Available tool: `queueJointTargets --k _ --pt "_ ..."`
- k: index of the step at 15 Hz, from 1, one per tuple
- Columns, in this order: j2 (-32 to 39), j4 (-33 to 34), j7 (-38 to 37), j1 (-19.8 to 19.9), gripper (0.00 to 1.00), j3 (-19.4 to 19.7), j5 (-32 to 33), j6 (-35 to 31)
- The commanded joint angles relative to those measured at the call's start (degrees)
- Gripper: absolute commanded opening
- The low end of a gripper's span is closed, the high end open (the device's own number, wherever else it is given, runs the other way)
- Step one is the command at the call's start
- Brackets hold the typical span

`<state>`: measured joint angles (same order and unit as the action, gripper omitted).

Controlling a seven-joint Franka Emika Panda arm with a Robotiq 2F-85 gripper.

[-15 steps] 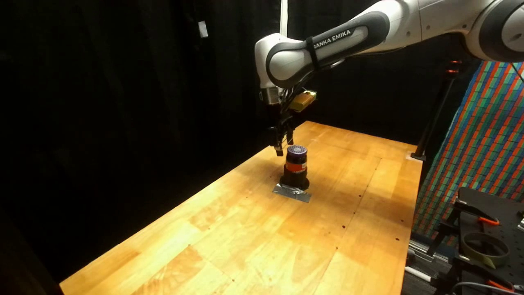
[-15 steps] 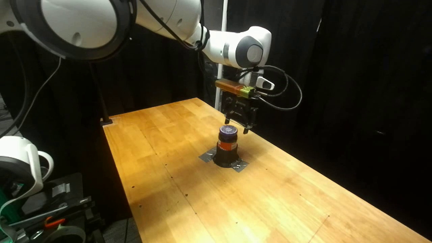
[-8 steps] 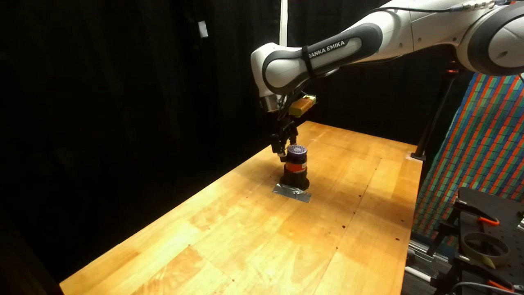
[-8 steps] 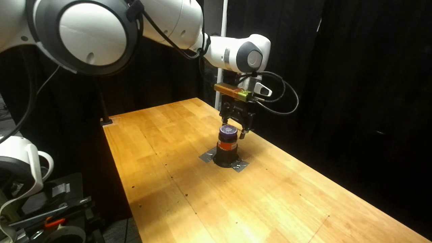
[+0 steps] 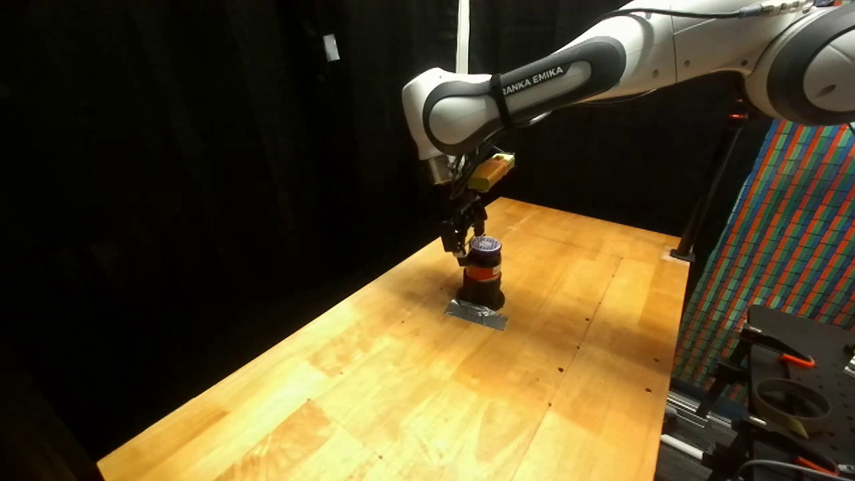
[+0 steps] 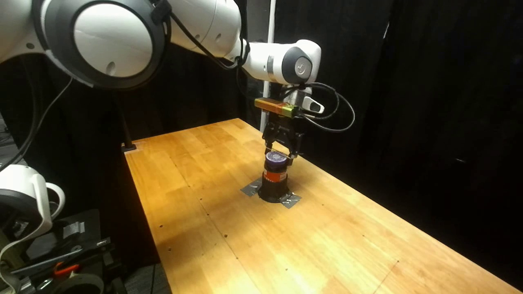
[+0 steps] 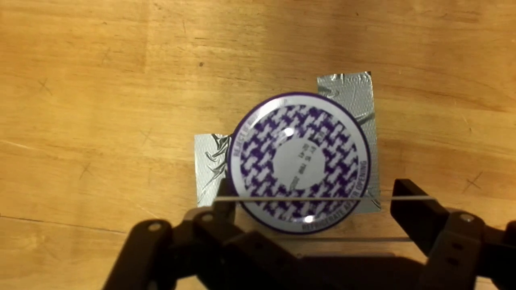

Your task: Put the rubber band around the brown cup

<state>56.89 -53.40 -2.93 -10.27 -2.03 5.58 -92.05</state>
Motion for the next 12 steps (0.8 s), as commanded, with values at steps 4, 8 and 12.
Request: queueJointTargets --k 4,8,12 --pt "-3.42 -6.92 -6.53 -2.53 1.00 2.30 3.35 1.09" --pt "-9.24 -17.83 -8.81 -2.42 1.00 2.05 3.04 -4.32" --pt "-15.14 -26.92 -9.23 -1.53 1.00 1.43 2.09 -12.32"
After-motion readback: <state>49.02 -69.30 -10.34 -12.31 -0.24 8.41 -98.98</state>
